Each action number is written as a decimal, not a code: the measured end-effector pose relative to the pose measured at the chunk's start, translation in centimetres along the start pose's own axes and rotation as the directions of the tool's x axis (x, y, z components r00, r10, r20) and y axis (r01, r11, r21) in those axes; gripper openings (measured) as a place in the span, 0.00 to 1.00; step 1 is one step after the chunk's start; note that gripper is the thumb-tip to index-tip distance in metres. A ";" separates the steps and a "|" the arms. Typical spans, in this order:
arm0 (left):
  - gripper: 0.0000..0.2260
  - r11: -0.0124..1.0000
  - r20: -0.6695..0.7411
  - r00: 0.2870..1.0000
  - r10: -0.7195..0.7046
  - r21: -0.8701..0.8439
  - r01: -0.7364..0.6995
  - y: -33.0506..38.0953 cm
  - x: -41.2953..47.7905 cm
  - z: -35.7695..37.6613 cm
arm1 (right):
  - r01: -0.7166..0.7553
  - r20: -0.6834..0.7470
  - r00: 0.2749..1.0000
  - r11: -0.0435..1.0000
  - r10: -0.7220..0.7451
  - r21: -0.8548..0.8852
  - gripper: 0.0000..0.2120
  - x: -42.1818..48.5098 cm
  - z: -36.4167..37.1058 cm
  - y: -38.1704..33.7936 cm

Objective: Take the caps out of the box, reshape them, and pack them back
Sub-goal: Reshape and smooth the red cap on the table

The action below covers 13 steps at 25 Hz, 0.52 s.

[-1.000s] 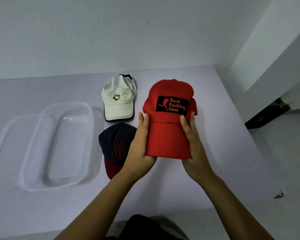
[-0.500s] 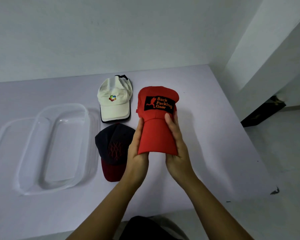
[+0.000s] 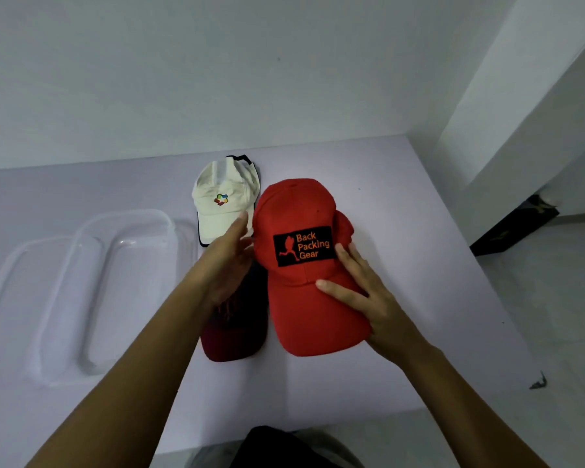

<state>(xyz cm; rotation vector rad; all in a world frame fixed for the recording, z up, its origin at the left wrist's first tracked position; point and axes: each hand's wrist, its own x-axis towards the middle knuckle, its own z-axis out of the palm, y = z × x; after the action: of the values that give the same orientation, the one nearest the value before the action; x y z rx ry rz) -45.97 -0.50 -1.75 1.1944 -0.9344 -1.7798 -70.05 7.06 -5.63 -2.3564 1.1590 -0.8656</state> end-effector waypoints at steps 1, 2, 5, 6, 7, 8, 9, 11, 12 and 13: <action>0.23 0.999 0.074 0.996 -0.051 -0.001 0.051 0.7 0.8 0.5 | 0.008 0.005 1.000 1.000 -0.008 -0.027 0.25 0.2 0.0 0.0; 0.24 0.997 0.127 0.989 -0.072 0.001 0.072 1.0 1.4 0.7 | 0.001 0.018 1.000 0.999 0.000 -0.048 0.24 0.4 0.2 0.0; 0.14 0.996 0.028 0.998 -0.058 -0.062 0.059 0.9 1.7 0.9 | -0.040 0.065 0.997 0.984 0.052 -0.175 0.33 -0.1 0.3 0.4; 0.12 0.995 -0.043 0.998 -0.045 -0.094 0.041 0.7 1.6 0.9 | -0.061 0.111 0.990 0.977 0.085 -0.207 0.39 -0.4 0.3 0.7; 0.11 0.993 -0.094 0.995 -0.025 -0.114 0.014 0.5 1.3 1.0 | -0.112 0.174 0.974 0.976 0.145 -0.186 0.43 -0.7 0.1 0.7; 0.11 0.994 -0.133 0.991 -0.004 -0.108 -0.010 0.2 1.2 1.0 | -0.207 0.223 0.948 0.972 0.226 -0.107 0.45 -0.8 -0.1 0.5; 0.11 0.997 -0.154 0.988 0.012 -0.078 -0.025 0.0 1.0 1.1 | -0.338 0.223 0.919 0.941 0.325 0.022 0.42 -0.7 -0.3 0.1; 0.11 0.999 -0.149 0.988 0.051 0.007 -0.050 -0.2 0.6 2.0 | -0.500 0.040 0.858 0.815 0.512 0.293 0.28 0.5 -0.6 -0.5; 0.12 0.998 -0.118 0.991 0.063 0.039 -0.059 -0.3 0.5 2.9 | -0.548 -0.023 0.796 0.736 0.605 0.398 0.24 1.5 -0.9 -0.6; 0.14 0.996 -0.080 0.994 0.072 0.051 -0.068 -0.3 0.4 3.9 | -0.581 -0.004 0.744 0.650 0.668 0.490 0.26 2.6 -1.2 -0.6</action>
<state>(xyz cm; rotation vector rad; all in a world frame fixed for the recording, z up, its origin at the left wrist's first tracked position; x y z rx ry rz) -49.78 -0.20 -1.03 1.2399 -0.9647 -1.6495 -69.26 5.21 -3.50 -1.3487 1.5090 -0.9650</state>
